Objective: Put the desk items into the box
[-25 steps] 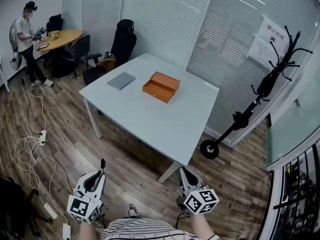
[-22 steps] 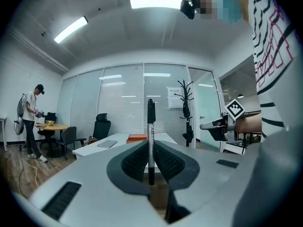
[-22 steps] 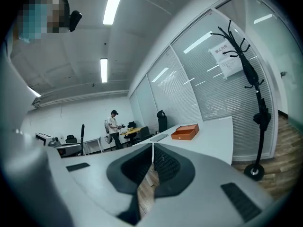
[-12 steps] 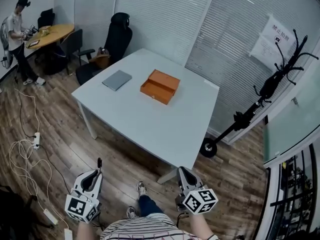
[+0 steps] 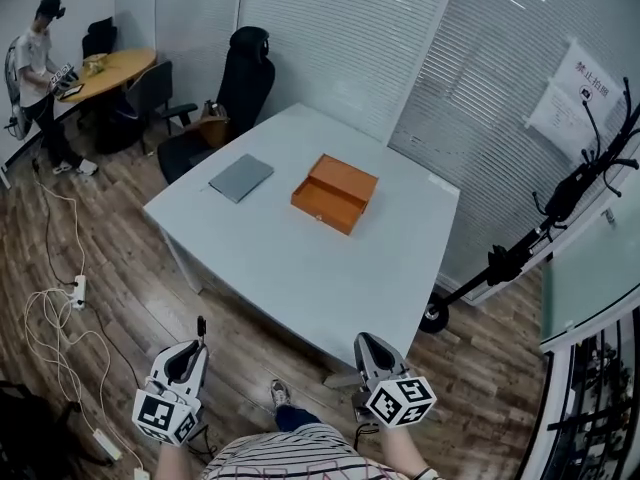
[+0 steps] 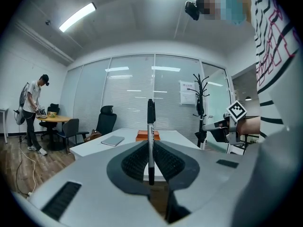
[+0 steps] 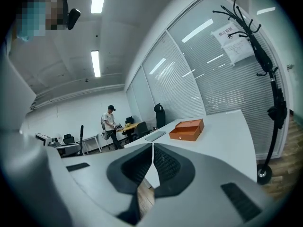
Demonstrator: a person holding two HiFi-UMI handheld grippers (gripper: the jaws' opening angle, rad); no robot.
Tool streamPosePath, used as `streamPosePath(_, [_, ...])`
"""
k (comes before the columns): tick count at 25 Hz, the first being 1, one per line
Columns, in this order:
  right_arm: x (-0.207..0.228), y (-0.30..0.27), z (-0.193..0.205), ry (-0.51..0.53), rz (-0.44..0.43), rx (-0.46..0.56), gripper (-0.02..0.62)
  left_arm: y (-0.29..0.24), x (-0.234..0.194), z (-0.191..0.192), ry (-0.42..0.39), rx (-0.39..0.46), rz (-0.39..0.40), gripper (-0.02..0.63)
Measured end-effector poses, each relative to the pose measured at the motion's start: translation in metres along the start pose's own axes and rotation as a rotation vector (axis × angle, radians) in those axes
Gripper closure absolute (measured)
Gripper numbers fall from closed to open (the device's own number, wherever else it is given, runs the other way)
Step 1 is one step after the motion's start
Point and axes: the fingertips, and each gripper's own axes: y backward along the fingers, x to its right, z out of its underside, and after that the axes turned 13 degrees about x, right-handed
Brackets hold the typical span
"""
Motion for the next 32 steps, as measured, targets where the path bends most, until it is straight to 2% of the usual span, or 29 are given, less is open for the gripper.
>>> streamPosePath(9, [0.04, -0.097, -0.008, -0.013, -0.043, -0.02, 0.568, -0.103, -0.026, 0.0, -0.038, -0.014, 0.025, 0.552])
streamPosePath(18, [0.067, -0.149, -0.016, -0.013, -0.05, -0.022, 0.568, -0.17, -0.046, 0.008, -0.05, -0.028, 0.038, 0.552])
streamPosePath(25, [0.078, -0.18, -0.016, -0.015, 0.044, -0.006, 0.568, -0.226, -0.084, 0.009, -0.044, -0.019, 0.116, 0.552])
streamPosePath(32, [0.076, -0.21, -0.024, -0.029, 0.213, 0.059, 0.568, -0.296, -0.121, 0.005, -0.032, -0.025, 0.306, 0.552])
